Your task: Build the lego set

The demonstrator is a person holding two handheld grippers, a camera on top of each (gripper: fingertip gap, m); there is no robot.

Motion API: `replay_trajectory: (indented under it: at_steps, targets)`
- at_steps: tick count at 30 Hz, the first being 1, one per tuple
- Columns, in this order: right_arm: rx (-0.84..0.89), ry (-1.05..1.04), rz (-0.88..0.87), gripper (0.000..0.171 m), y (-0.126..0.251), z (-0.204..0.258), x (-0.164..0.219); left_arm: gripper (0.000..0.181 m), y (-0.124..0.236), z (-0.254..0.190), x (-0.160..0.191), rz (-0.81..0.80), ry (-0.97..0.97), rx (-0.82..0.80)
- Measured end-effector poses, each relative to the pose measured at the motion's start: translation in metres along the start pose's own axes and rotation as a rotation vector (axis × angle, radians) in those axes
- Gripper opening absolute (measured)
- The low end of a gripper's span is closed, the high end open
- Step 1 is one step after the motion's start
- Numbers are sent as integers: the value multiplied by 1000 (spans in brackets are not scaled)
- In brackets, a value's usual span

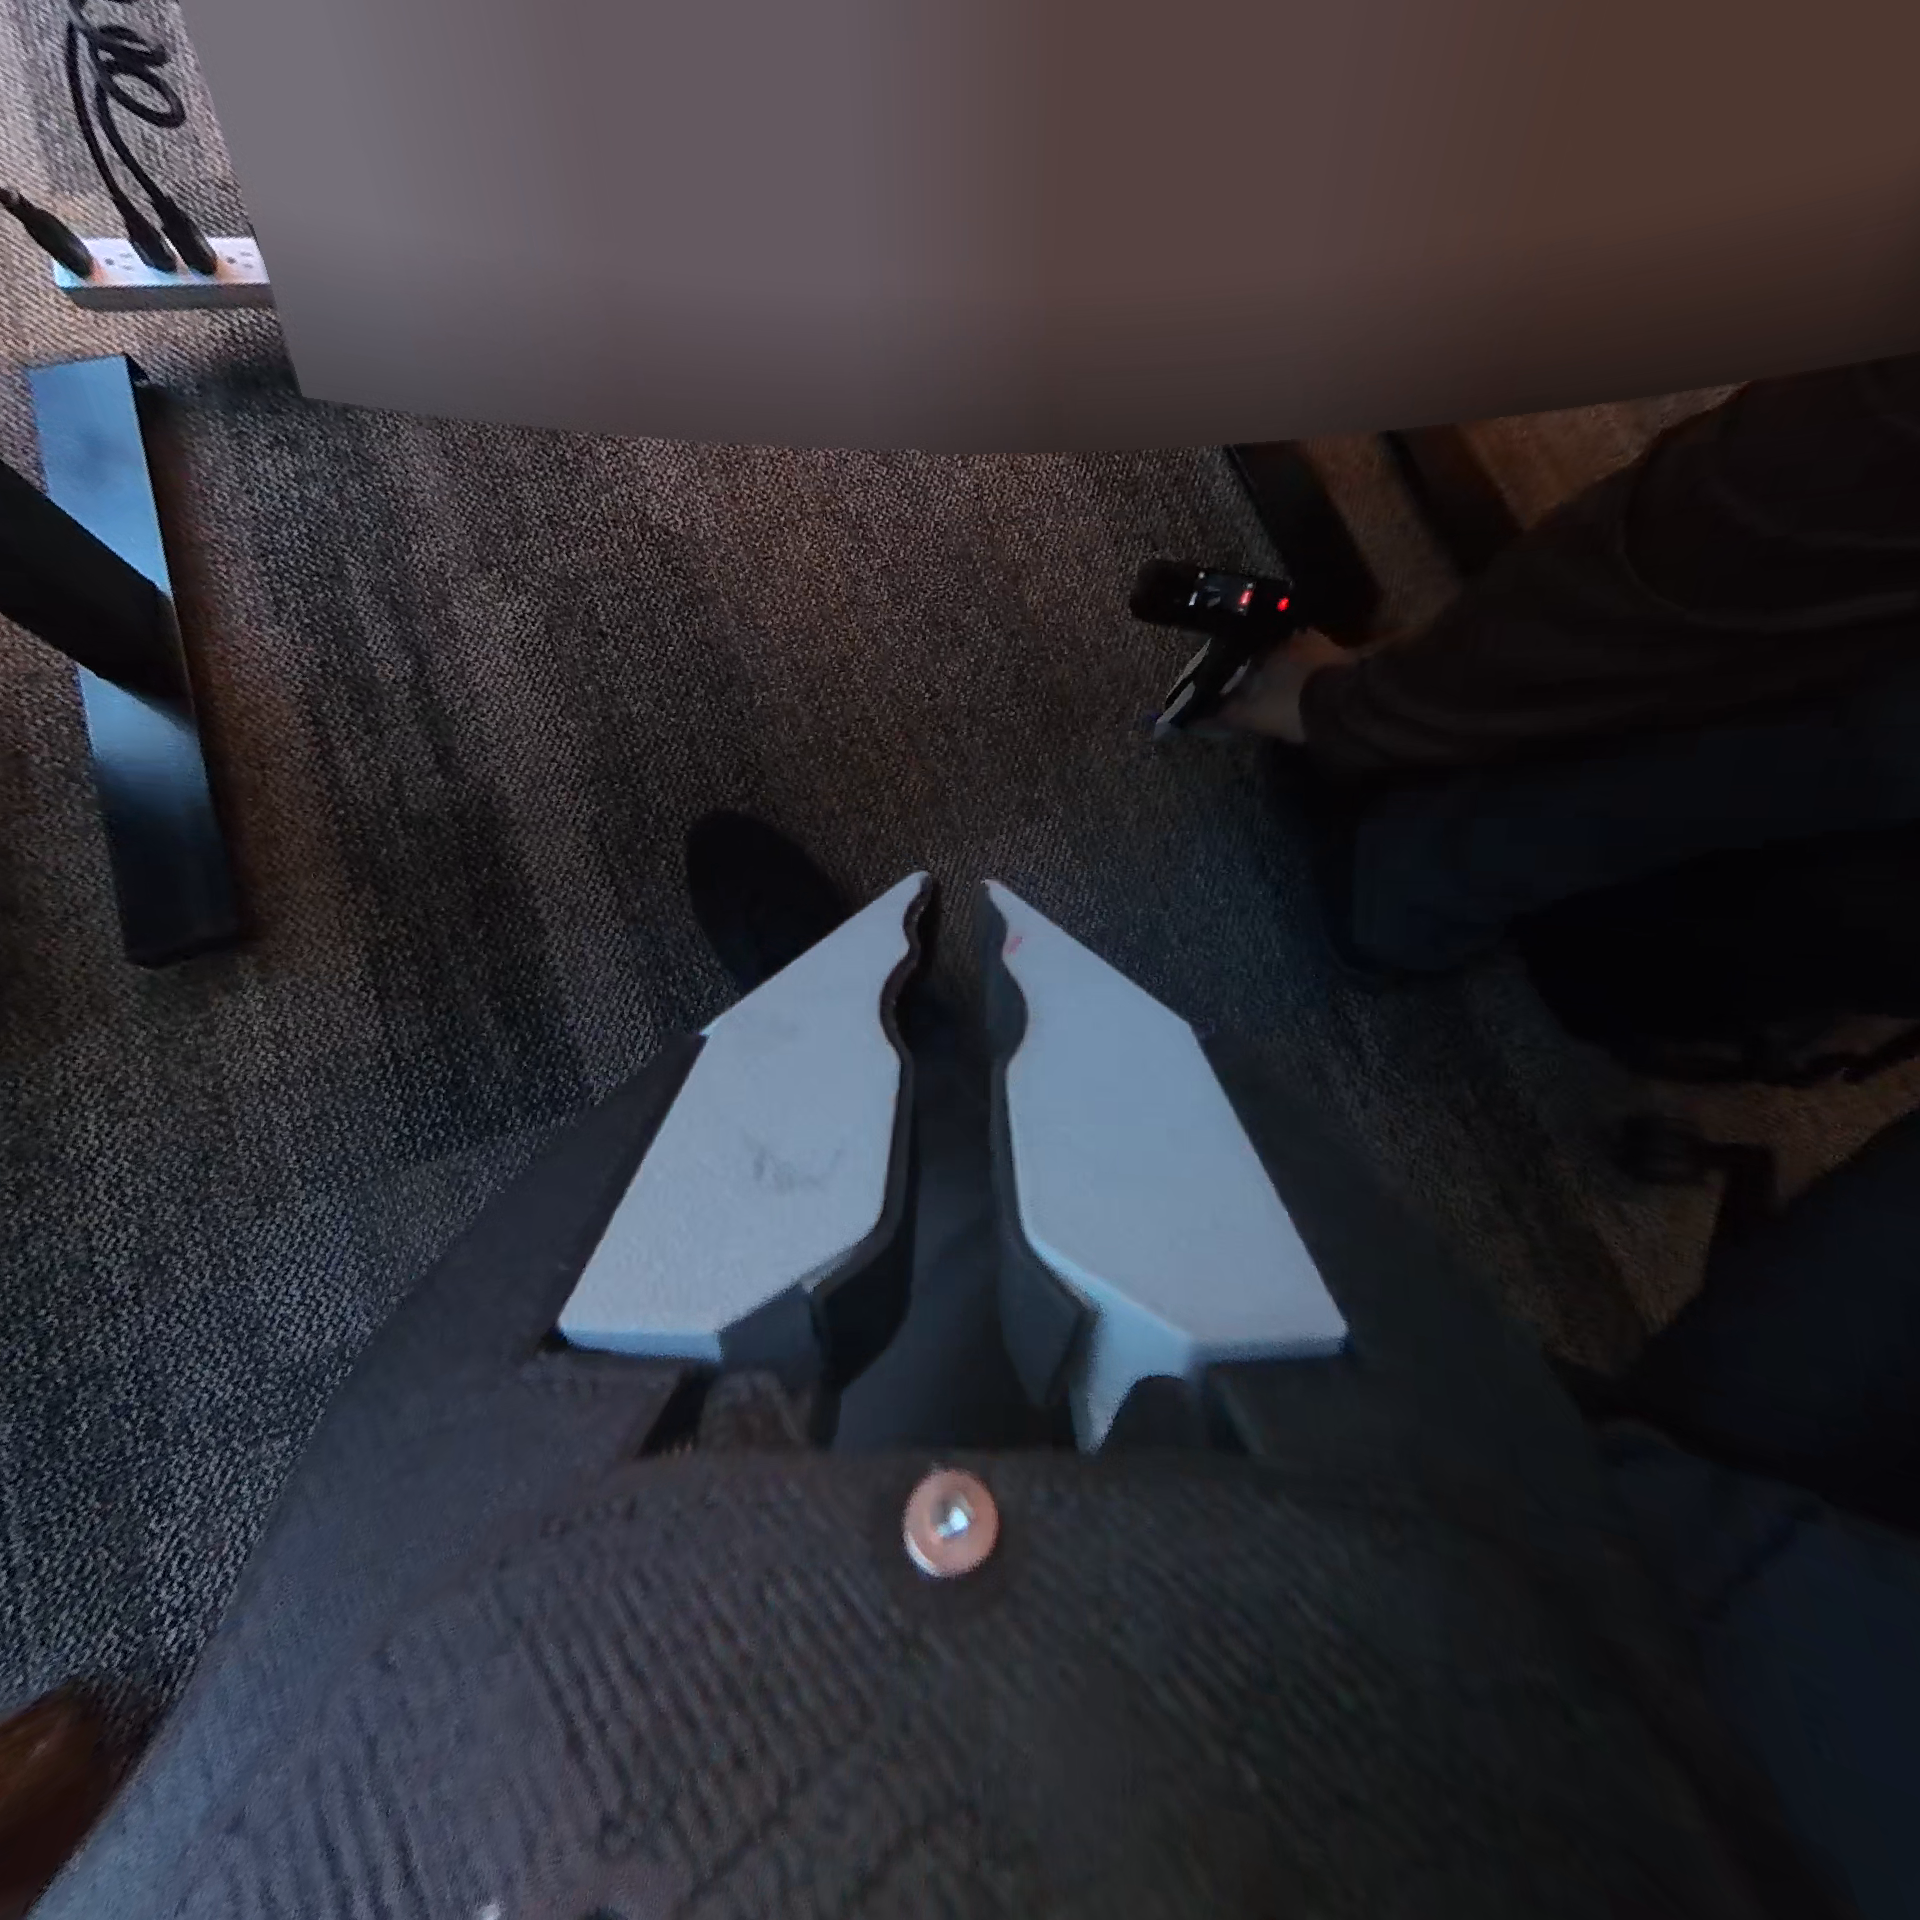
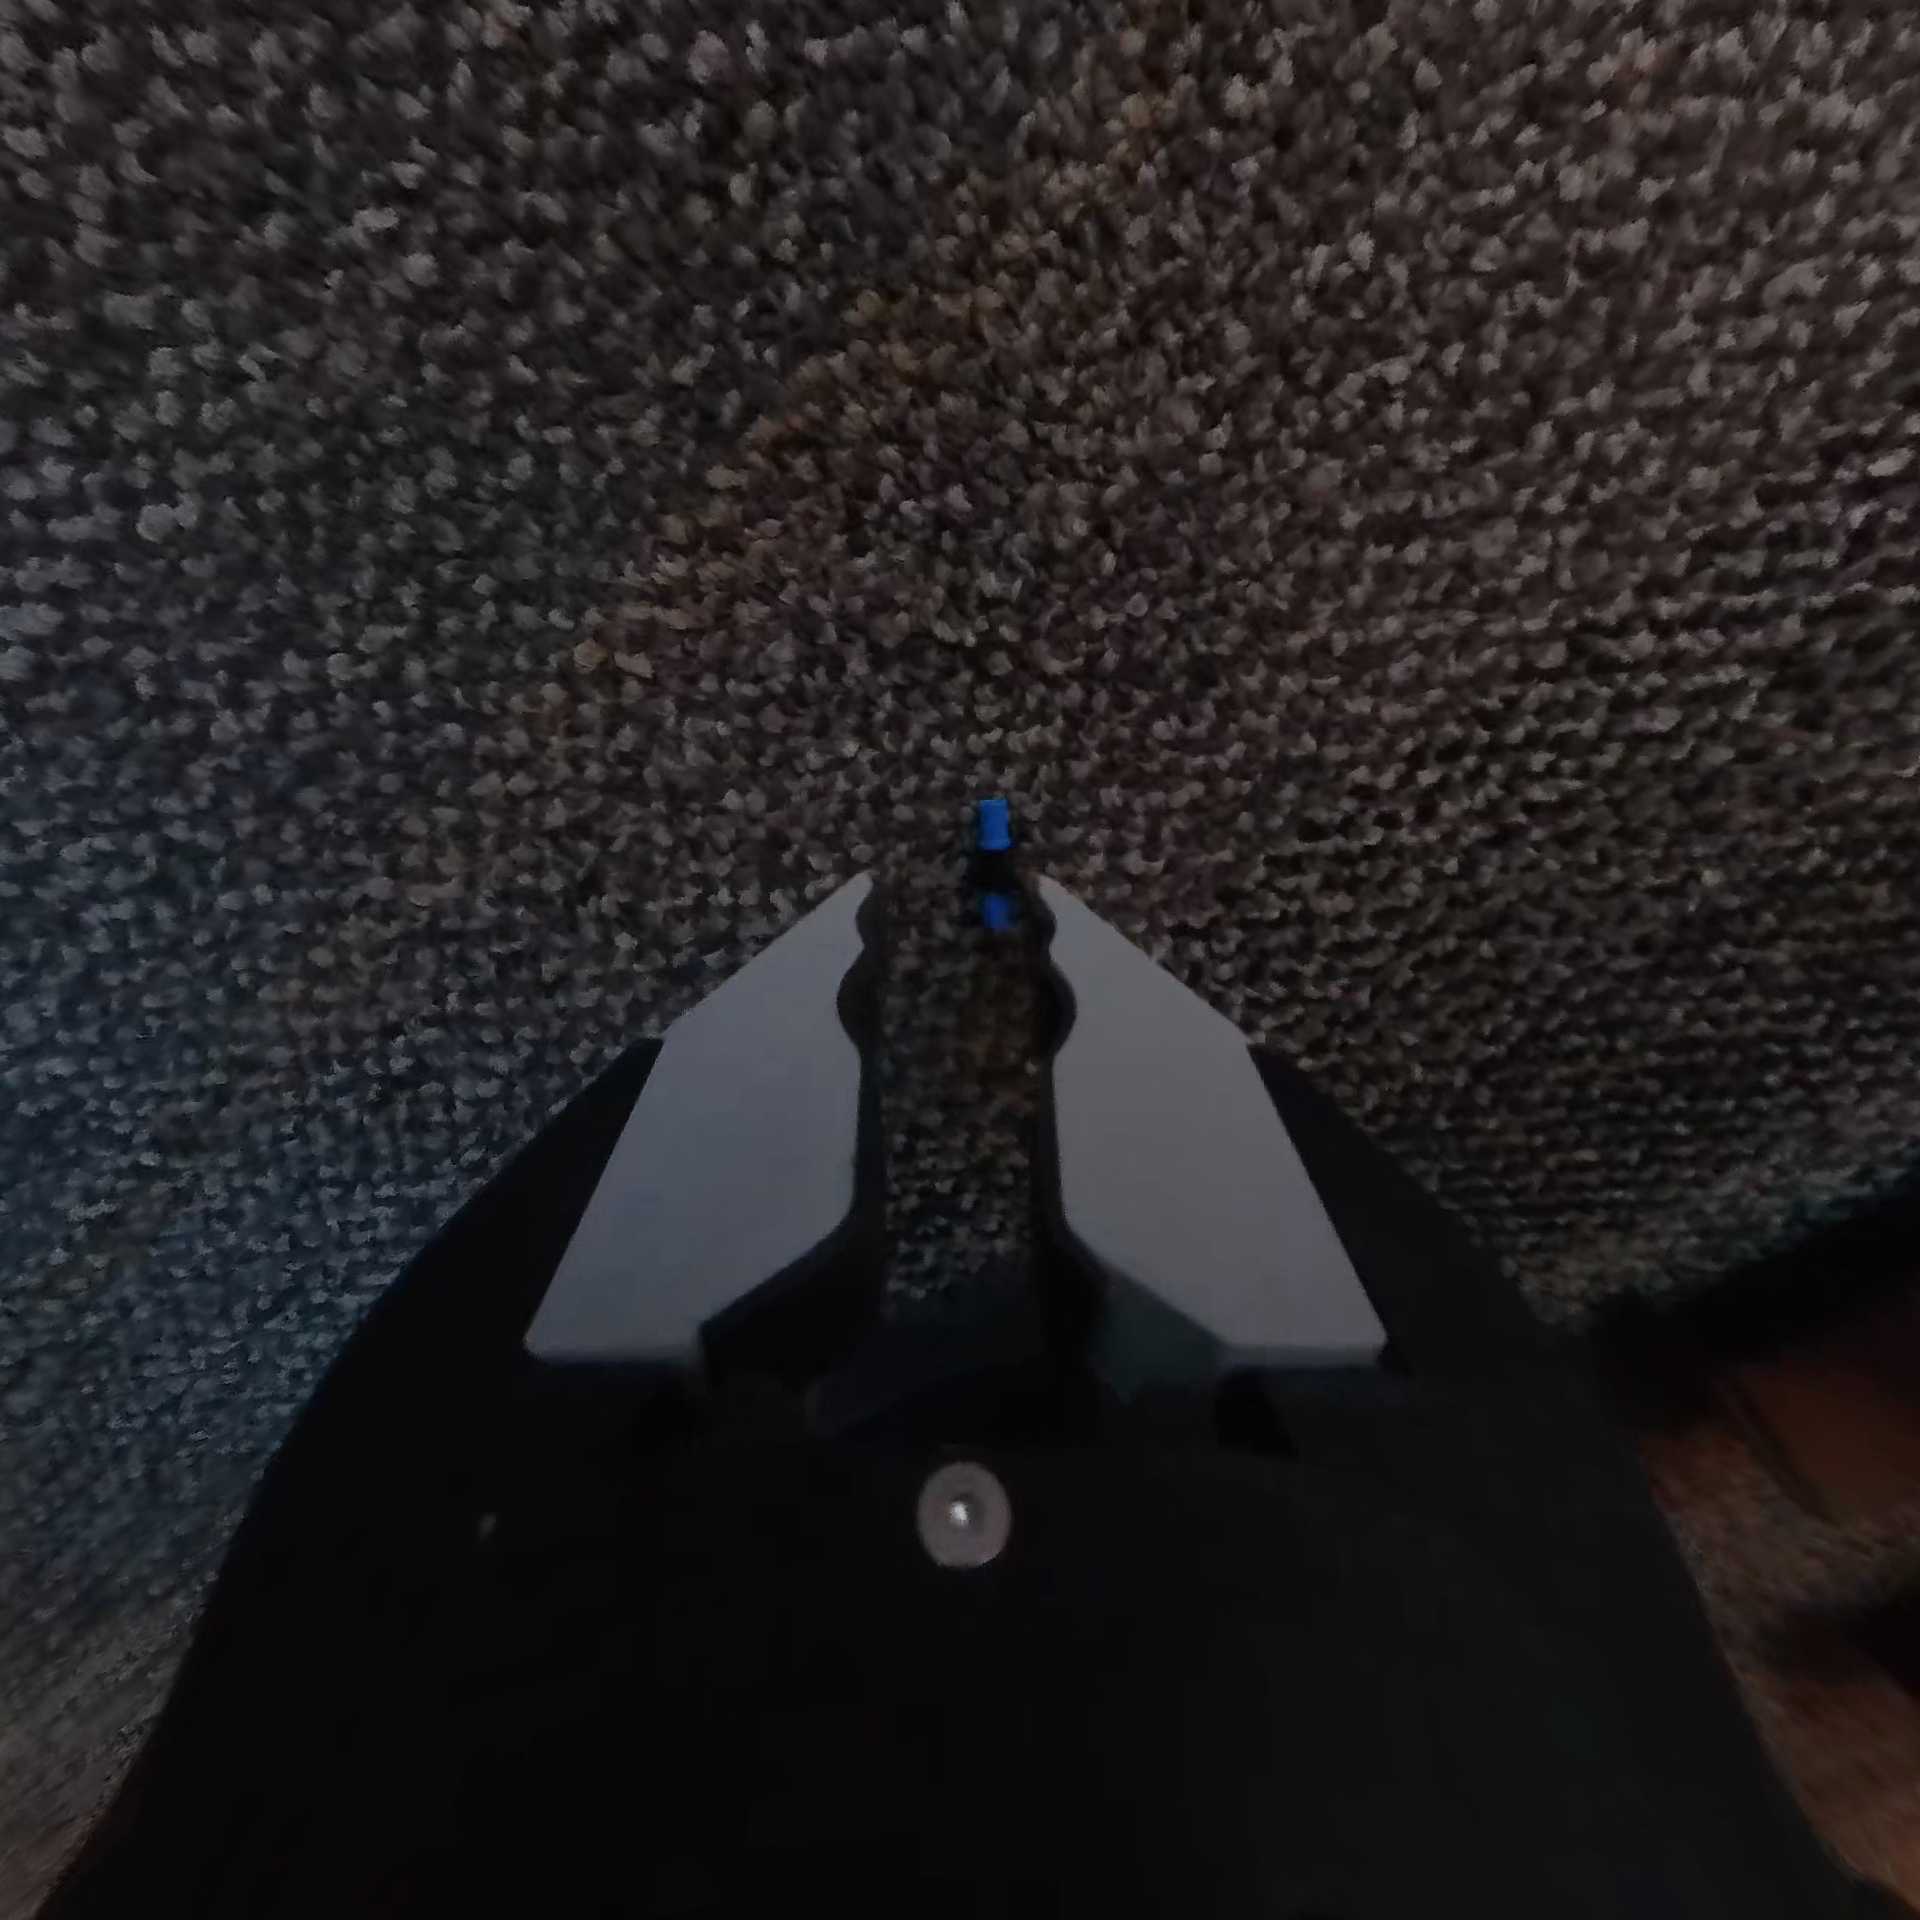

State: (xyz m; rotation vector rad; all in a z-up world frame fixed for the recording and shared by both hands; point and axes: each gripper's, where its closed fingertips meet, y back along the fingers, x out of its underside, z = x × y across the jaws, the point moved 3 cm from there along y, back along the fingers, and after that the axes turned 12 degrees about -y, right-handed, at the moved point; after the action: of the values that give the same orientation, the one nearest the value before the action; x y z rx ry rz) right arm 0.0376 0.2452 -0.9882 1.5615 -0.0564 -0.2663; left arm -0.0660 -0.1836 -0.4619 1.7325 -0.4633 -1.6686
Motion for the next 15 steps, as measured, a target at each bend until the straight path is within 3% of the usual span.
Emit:
replay_trajectory:
  at_steps: [5, 11, 13, 15]
  targets:
    - [-5, 9, -35, 12, 1, -2, -5, 0, -6, -2, -1, 29, -1, 24]
    - [-77, -24, 49, 5, 3, -3, -6, 0, -10, 1, -6, 55, -49, 7]
    - [-119, 52, 67, 4, 21, 9, -11, 0, -9, 8, -14, 37, -63, -3]
    - [-163, 273, 95, 4, 58, 34, -20, 0, -8, 19, -26, 10, -86, -23]
